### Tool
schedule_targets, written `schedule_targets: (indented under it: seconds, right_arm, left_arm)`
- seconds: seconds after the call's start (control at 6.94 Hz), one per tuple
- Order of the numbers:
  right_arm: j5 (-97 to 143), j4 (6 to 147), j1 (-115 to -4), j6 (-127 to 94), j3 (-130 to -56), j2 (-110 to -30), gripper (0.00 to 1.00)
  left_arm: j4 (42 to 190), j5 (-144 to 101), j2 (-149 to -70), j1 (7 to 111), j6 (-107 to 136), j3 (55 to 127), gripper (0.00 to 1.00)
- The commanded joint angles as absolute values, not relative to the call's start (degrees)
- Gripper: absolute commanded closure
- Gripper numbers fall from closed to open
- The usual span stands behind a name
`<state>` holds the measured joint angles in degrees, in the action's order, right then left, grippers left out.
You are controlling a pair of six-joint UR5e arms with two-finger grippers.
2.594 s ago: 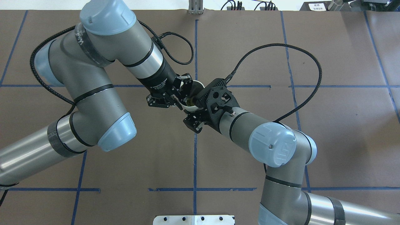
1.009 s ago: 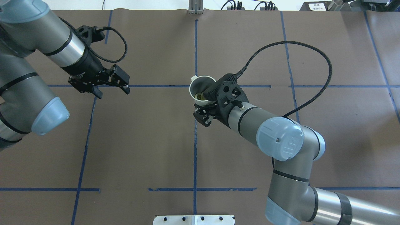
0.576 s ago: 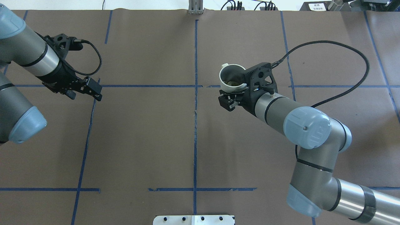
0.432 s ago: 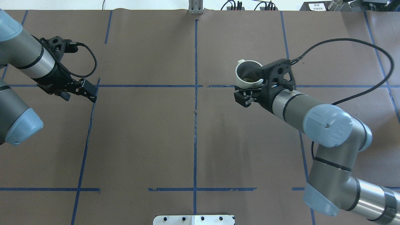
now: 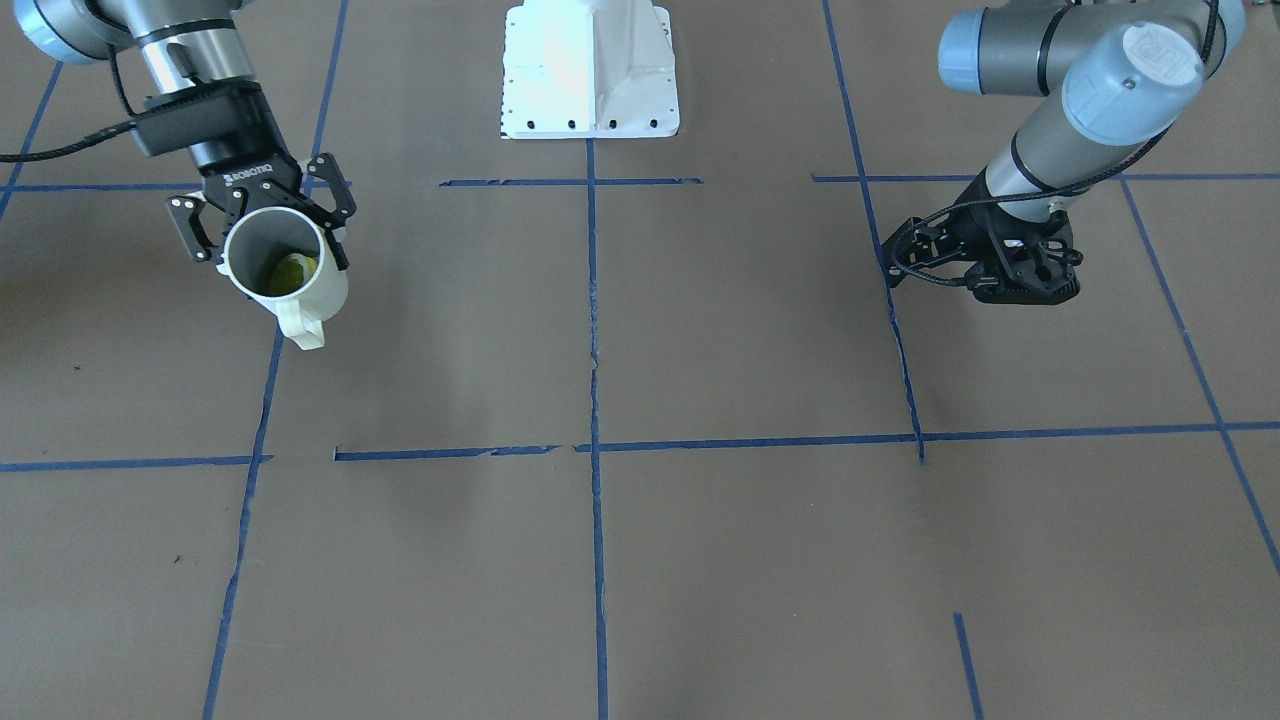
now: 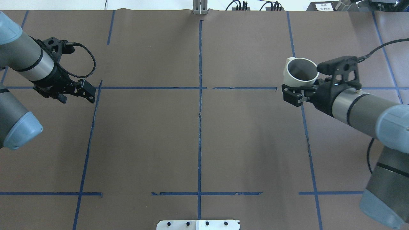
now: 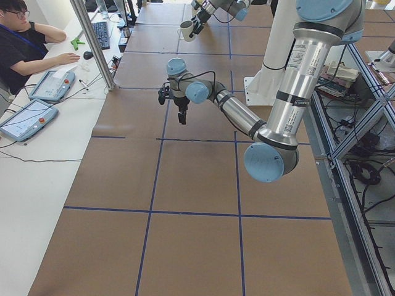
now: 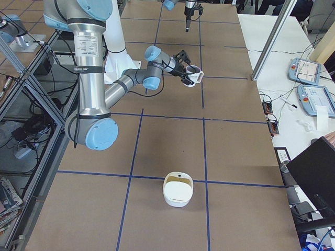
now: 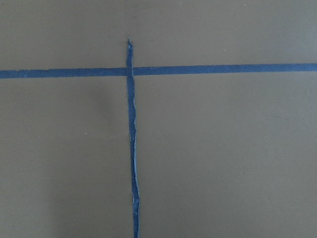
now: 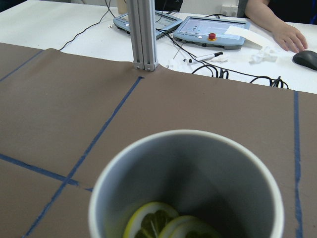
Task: Left arm hands cup to right arm to dump lemon
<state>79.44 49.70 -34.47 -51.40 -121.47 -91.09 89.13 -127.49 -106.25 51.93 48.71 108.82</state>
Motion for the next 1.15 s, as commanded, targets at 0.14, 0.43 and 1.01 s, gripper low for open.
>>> schedule_targets:
  seconds: [0.14, 0.43, 1.01]
  right_arm:
    - [82.09, 24.86, -37.88, -51.94, -118.85, -109.38, 0.89]
    - [82.35, 4.31, -39.46, -52.03, -108.34, -115.12, 0.89]
    - [82.44, -33.84, -41.82, -64.29, -80.30, -116.10, 0.90]
  left_arm:
    - [88.77, -126.39, -106.79, 51.07, 49.31, 108.98, 0.00]
    - [88.68, -125.95, -106.96, 50.02, 49.31, 108.72, 0.00]
    - [88.68, -124.20, -107.75, 48.78, 49.39, 108.37, 0.00]
